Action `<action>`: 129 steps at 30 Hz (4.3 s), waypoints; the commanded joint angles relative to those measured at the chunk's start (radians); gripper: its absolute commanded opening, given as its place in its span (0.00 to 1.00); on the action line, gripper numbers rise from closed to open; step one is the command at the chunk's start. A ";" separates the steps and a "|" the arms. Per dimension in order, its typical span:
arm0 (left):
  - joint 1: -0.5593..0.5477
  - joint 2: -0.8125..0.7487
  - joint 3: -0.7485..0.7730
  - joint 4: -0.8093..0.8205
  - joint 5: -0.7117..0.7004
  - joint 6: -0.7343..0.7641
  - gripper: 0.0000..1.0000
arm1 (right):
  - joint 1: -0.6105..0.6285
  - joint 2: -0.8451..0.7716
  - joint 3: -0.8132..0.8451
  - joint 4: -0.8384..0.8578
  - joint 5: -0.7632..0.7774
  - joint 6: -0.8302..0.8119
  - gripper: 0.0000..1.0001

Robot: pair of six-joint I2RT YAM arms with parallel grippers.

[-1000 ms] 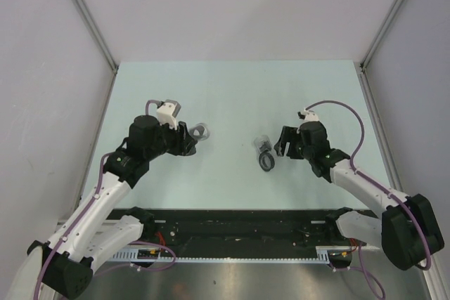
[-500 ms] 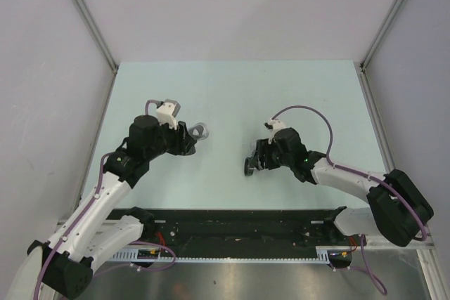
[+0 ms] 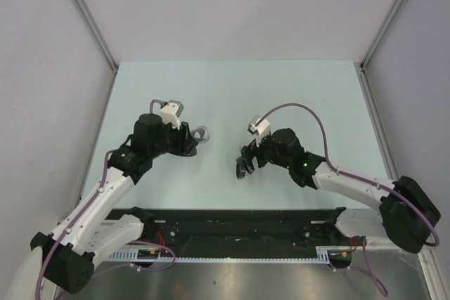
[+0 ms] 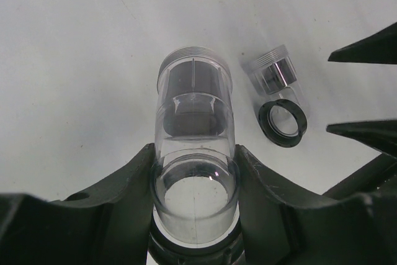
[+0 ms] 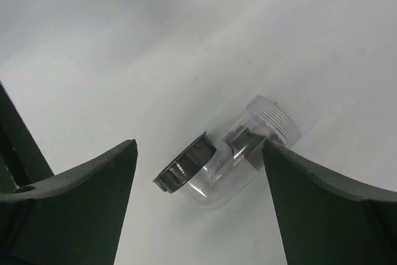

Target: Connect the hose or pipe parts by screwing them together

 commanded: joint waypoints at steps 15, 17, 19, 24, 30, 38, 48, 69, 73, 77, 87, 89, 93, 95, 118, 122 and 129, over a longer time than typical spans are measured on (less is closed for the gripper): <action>0.019 -0.058 -0.003 0.014 0.056 -0.004 0.00 | 0.049 -0.003 -0.175 0.206 -0.182 -0.730 0.86; 0.019 -0.059 -0.004 0.014 0.056 -0.004 0.00 | 0.051 0.010 -0.184 0.233 -0.179 -0.738 0.85; 0.019 -0.064 -0.004 0.014 0.060 -0.002 0.00 | 0.052 0.031 -0.184 0.250 -0.187 -0.758 0.84; 0.019 -0.067 -0.007 0.016 0.062 -0.004 0.00 | 0.048 0.065 -0.186 0.253 -0.205 -0.795 0.82; 0.019 -0.065 -0.007 0.014 0.059 -0.001 0.00 | 0.071 0.114 -0.184 0.270 -0.207 -0.839 0.72; 0.019 -0.065 -0.007 0.014 0.057 0.001 0.00 | 0.077 0.148 -0.184 0.324 -0.196 -0.853 0.74; 0.021 -0.071 -0.007 0.014 0.059 0.004 0.00 | 0.063 0.189 -0.173 0.344 -0.225 -0.862 0.75; 0.019 -0.071 -0.003 0.023 0.197 0.004 0.00 | 0.080 0.007 -0.065 0.221 -0.191 -0.891 0.40; 0.019 -0.090 -0.010 0.051 0.299 0.001 0.00 | 0.074 -0.082 -0.026 0.178 -0.251 -0.827 0.40; 0.019 -0.128 -0.024 0.063 0.373 -0.016 0.00 | 0.072 -0.141 -0.025 0.163 -0.256 -0.764 0.40; 0.019 -0.182 -0.023 0.075 0.591 -0.085 0.00 | 0.092 -0.202 -0.025 0.124 -0.231 -0.657 0.38; 0.019 -0.189 -0.022 0.075 0.610 -0.091 0.00 | 0.097 -0.219 -0.025 0.109 -0.222 -0.644 0.38; 0.019 -0.191 -0.023 0.077 0.636 -0.099 0.00 | 0.111 -0.254 -0.025 0.089 -0.211 -0.641 0.38; 0.019 -0.186 -0.019 0.075 0.654 -0.101 0.00 | 0.121 -0.271 -0.025 0.082 -0.208 -0.643 0.38; 0.018 -0.036 0.033 0.068 0.748 -0.145 0.00 | 0.166 -0.323 -0.012 0.011 -0.236 -0.670 0.38; 0.013 -0.006 0.056 0.045 0.735 -0.128 0.01 | 0.186 -0.309 0.003 -0.012 -0.214 -0.695 0.38; 0.004 0.022 0.056 0.017 0.751 -0.098 0.00 | 0.193 -0.311 0.006 0.002 -0.167 -0.715 0.37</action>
